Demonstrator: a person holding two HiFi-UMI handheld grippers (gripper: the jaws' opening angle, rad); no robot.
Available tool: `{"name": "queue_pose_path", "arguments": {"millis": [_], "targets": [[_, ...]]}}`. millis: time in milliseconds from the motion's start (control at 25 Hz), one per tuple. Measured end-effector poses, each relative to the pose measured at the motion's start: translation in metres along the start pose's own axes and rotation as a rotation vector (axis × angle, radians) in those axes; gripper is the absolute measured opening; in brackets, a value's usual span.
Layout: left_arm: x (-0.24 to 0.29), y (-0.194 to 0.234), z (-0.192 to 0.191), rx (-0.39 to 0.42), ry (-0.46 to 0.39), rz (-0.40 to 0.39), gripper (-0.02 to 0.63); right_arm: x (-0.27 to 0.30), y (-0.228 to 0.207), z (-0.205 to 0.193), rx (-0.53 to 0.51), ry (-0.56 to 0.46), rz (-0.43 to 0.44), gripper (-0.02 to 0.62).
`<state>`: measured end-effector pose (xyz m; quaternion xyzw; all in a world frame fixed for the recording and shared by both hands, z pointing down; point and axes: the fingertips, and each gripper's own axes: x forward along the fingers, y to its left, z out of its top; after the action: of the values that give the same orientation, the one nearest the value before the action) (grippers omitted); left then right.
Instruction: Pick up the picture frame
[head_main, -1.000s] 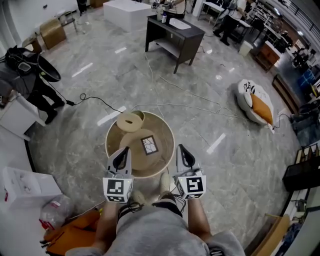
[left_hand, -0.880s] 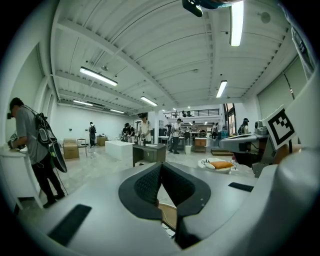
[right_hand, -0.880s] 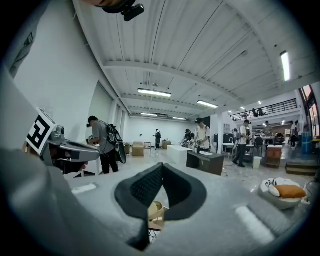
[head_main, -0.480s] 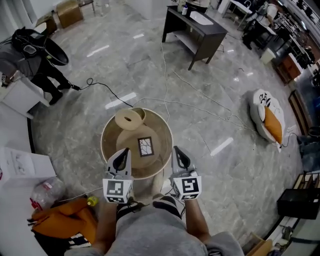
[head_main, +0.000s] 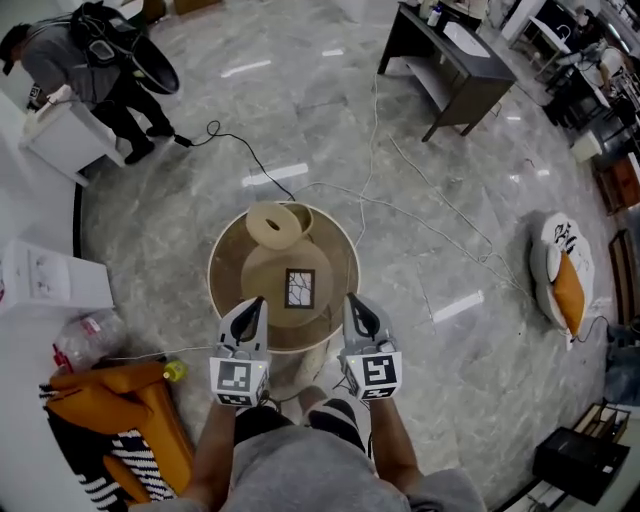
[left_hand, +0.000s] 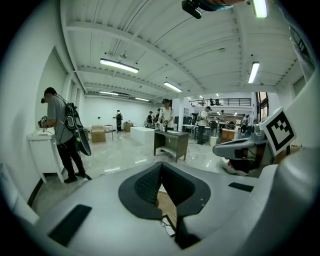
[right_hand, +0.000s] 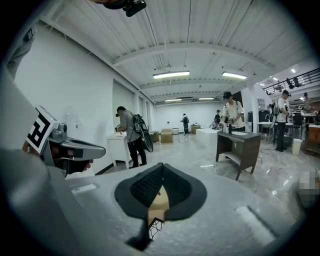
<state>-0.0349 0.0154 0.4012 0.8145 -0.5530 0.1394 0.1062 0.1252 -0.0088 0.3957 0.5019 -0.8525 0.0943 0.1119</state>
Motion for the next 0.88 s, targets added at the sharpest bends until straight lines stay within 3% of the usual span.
{"name": "queue_pose_path", "arguments": {"millis": [280,880], "targets": [[0.036,0.013,-0.041,-0.032,0.038,-0.004,0.017,0.036,-0.006,-0.052,0.034,0.059,0.013,0.000],[0.099,0.040,-0.197,-0.095,0.213,-0.075,0.018,0.106,-0.001,-0.212,0.113,0.260,-0.036,0.000]]}}
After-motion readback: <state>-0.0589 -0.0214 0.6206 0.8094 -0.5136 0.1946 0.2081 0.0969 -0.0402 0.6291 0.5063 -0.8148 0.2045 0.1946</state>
